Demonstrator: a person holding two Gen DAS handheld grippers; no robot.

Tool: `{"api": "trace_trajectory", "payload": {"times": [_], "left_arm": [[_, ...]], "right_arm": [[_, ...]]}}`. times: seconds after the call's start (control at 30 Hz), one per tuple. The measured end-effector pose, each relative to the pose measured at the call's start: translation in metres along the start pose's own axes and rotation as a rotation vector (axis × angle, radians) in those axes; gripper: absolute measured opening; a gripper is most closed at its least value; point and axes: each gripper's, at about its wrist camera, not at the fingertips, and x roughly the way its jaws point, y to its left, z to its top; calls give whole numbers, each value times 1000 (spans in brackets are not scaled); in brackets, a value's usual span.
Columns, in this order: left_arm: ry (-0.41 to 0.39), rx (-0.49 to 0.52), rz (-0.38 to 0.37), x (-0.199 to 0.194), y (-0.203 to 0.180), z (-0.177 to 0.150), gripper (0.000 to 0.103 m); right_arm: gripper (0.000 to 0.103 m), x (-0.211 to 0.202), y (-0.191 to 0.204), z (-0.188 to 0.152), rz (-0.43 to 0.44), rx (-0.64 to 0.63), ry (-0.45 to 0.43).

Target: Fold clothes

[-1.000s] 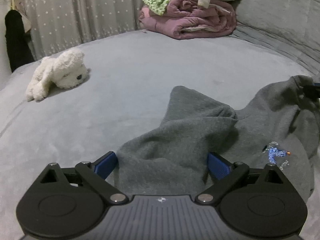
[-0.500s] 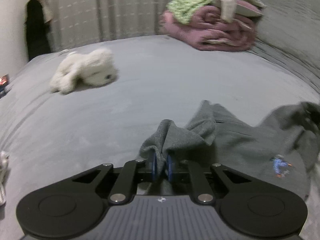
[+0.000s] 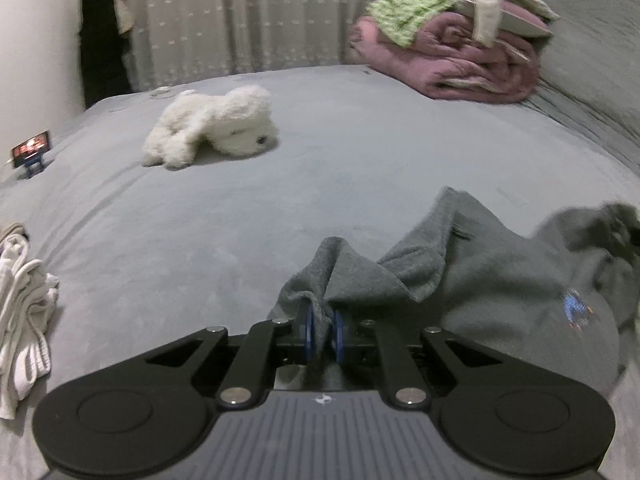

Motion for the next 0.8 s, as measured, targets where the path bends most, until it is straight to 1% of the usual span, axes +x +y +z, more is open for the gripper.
{"api": "trace_trajectory", "payload": {"times": [0.13,0.33,0.4,0.5,0.63,0.67,0.7,0.73,0.77,0.8], "left_arm": [[3,13,-14,-6,-1,-2,10],[-15,-54,-6,-17,18,-4,10],[-27,-72,-1,-24,23,-6,10],[-14,-79,40,-25,30,-9,10],[35,-72,139,-19,40,-14,10],[51,-83,136,-17,43,-15,10],[68,-92,123,-15,46,-16,15],[85,-101,110,-12,48,-18,18],[88,-103,103,-12,50,-18,21],[77,-96,103,-15,50,-19,27]], "right_arm": [[13,-4,3,0,69,-1,1],[11,-12,6,1,125,-19,-16],[7,-14,6,1,142,-26,-22],[6,-18,8,1,167,-37,-32],[6,-21,12,0,192,-69,-27],[6,-19,14,-1,190,-80,-13],[6,-15,15,-1,180,-83,7],[6,-12,15,-2,169,-84,27],[6,-8,14,-4,155,-80,45],[8,-5,12,-5,140,-75,60]]}}
